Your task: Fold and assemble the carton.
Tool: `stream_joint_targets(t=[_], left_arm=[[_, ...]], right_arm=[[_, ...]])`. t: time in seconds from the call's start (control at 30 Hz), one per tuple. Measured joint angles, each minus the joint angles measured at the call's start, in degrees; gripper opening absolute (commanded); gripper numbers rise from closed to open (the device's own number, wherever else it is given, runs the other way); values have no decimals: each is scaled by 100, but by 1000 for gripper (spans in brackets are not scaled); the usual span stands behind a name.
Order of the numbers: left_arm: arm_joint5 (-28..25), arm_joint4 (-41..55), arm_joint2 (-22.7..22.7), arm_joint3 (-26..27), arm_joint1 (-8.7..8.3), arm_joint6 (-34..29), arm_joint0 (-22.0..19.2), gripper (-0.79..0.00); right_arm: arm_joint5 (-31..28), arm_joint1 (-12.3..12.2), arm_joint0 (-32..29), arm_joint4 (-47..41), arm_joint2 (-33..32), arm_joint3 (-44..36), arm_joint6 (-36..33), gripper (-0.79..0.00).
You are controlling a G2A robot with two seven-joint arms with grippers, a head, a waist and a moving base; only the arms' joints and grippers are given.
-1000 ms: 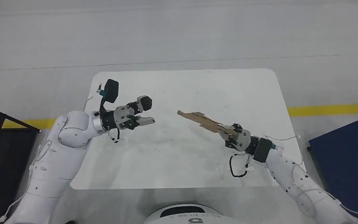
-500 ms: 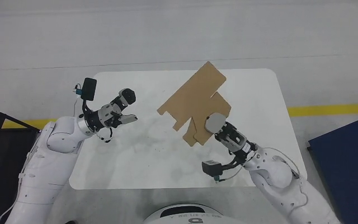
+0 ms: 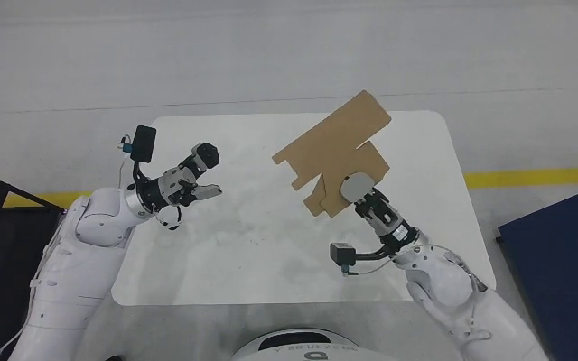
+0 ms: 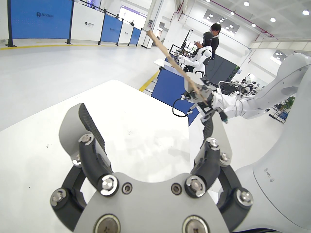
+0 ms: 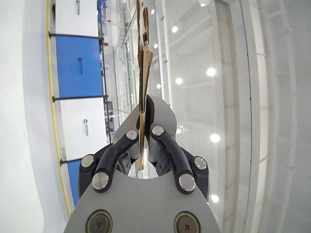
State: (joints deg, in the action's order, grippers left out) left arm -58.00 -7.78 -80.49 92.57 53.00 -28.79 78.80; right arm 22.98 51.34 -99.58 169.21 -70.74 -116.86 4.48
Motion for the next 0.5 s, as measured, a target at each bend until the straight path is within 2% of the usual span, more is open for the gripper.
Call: stream_joint_targets(t=[0.07,0.17,0.3,0.5], left_arm=[[0,0,0,0,0,0,0,0],[0,0,0,0,0,0,0,0],[0,0,0,0,0,0,0,0],[0,0,0,0,0,0,0,0]], right_arm=[[-192,-33,106,530,-209,-115,101,-785],[-368,-189,394,701,-779,-313,859,-785],[-12,-459,698,678,-1672,-806,1919,-785],[202,-686,893,679,-2536,-1285,2811,-785]])
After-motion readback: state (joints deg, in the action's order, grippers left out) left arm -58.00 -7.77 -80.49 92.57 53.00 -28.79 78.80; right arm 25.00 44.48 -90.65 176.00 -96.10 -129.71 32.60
